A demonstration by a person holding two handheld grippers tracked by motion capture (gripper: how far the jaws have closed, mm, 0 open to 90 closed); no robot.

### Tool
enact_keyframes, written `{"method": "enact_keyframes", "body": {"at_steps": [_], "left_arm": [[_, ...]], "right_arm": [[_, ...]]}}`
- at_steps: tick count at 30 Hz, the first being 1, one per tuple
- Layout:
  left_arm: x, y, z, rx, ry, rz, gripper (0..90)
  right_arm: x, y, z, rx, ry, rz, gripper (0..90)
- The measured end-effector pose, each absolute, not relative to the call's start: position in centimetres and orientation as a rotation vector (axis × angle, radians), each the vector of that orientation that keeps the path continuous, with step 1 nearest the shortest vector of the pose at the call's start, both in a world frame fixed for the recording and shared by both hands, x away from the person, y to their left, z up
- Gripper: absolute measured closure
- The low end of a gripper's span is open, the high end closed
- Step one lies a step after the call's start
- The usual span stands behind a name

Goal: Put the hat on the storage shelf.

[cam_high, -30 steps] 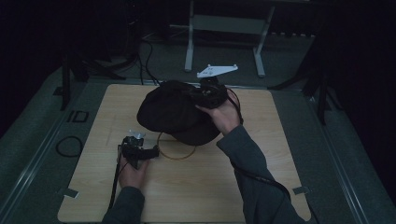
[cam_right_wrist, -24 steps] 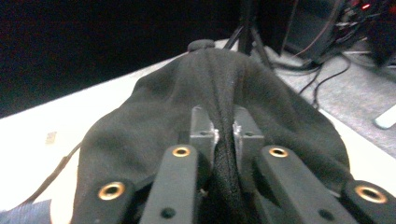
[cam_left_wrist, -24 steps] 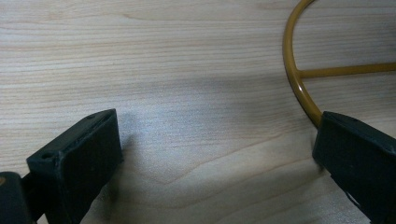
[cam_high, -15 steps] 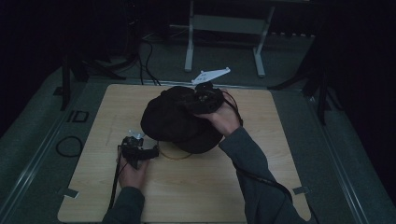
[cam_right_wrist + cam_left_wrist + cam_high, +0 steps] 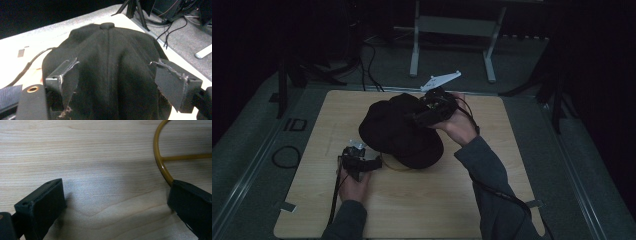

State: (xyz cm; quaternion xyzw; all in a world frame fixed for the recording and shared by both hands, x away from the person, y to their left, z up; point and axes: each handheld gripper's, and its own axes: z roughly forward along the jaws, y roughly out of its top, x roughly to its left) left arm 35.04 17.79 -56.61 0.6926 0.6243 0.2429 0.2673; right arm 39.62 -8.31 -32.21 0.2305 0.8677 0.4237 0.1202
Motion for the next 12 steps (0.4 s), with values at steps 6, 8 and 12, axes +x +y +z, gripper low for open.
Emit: {"method": "enact_keyframes", "body": {"at_steps": [6, 8, 12], "left_arm": [[35.0, 17.8, -56.6, 1.868, 1.685, 0.657, 0.7], [35.0, 17.8, -56.6, 1.869, 1.684, 0.658, 0.7], [35.0, 17.8, -56.6, 1.868, 1.684, 0.658, 0.7]], "right_arm": [[39.5, -9.5, -32.5, 0.656, 2.617, 1.157, 16.0], [39.5, -9.9, -32.5, 0.663, 2.633, 1.138, 15.7], [39.4, -10.8, -32.9, 0.659, 2.665, 1.095, 14.0]]}}
